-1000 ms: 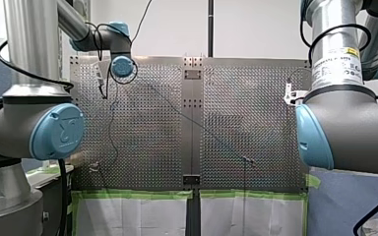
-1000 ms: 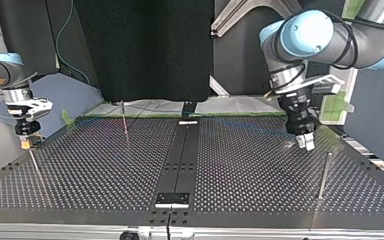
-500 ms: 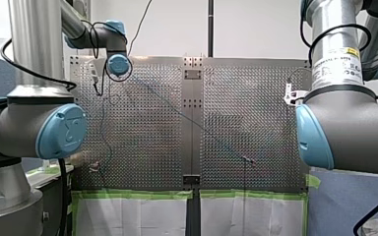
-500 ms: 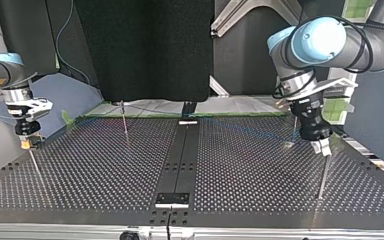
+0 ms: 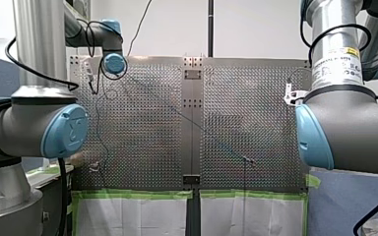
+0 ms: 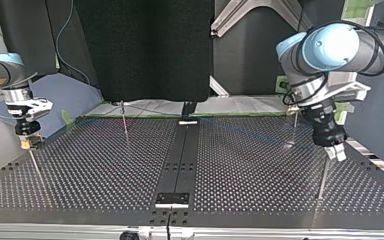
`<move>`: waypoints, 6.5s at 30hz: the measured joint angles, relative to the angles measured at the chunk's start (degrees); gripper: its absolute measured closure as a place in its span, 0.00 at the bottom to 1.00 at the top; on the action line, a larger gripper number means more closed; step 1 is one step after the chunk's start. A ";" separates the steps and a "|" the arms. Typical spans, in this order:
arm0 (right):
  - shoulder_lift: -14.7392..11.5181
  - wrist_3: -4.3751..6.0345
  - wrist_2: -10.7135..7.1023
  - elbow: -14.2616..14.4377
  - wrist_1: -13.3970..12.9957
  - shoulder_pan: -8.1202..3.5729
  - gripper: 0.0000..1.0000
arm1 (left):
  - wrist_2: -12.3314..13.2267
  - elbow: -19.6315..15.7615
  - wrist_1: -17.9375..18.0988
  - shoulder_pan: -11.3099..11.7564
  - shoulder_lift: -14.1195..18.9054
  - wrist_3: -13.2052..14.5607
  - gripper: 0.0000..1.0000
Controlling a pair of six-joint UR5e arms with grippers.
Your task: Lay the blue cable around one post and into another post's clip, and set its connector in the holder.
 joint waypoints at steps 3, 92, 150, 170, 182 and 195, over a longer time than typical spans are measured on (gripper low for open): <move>-0.01 0.00 0.01 0.00 0.02 0.00 0.20 | 0.43 0.33 0.05 0.67 -0.02 -0.06 0.56; 0.42 -0.08 -0.04 0.01 -0.17 0.02 0.20 | 19.31 7.21 1.73 17.24 -10.38 -9.64 0.53; 0.48 -0.26 -0.26 -0.06 -0.07 0.50 0.01 | 25.49 7.03 -14.71 14.90 -11.06 -16.30 0.00; 0.50 -0.43 -0.27 0.00 0.17 0.59 0.01 | 24.12 7.03 -9.02 16.94 -9.81 -26.63 0.00; 0.51 -0.48 -0.28 -0.02 0.23 0.59 0.01 | 27.00 7.02 -11.42 17.74 -9.74 -32.79 0.00; 0.51 -0.50 -0.27 -0.02 0.19 0.59 0.01 | 30.23 6.95 -11.80 18.19 -9.61 -39.48 0.00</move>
